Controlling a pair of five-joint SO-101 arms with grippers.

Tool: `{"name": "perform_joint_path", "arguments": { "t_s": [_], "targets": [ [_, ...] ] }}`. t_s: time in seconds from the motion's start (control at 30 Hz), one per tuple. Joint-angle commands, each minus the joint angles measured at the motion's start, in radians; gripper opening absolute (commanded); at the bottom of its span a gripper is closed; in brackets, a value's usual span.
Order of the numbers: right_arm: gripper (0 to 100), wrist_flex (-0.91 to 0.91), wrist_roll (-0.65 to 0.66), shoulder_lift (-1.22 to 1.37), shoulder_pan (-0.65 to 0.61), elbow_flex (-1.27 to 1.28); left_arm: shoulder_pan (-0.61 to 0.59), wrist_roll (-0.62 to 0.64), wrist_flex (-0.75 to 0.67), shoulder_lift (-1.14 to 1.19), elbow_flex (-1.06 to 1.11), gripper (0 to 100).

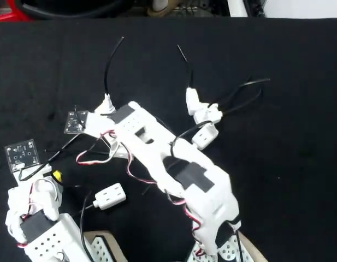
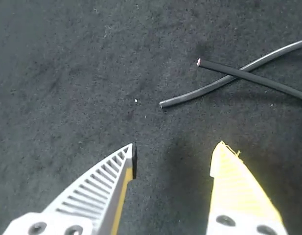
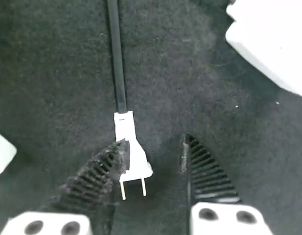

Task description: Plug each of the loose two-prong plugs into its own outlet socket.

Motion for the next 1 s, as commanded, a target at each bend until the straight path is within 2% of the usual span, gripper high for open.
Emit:
{"name": "perform_joint_path", "arguments": {
  "t_s": [0.0, 0.17, 0.43, 0.6, 0.73, 0.87, 0.97],
  "targets": [
    [17.3, 0.117, 0.074, 0.062, -0.012, -0.077, -0.007, 0.009, -0.021, -0.005, -0.008, 25],
    [17.3, 0.209, 0.086, 0.070, -0.035, -0.064, -0.007, 0.008, -0.021, -0.005, -0.008, 25],
    [17.2, 0.215, 0.052, 0.067, -0.043, -0.041, -0.007, 0.008, -0.023, -0.005, -0.001, 25],
    [2.0, 0.215, 0.051, 0.067, -0.046, -0.044, -0.007, 0.008, -0.023, -0.005, 0.001, 25],
    [1.2, 0.253, 0.034, 0.059, -0.041, -0.077, -0.007, 0.008, -0.025, -0.005, 0.001, 25],
    [1.1, 0.292, -0.061, -0.068, -0.037, -0.042, -0.007, 0.008, -0.043, -0.005, 0.010, 25],
    [1.1, 0.206, -0.083, -0.260, 0.011, 0.105, -0.007, 0.008, -0.043, -0.005, 0.012, 25]
  ]
}}
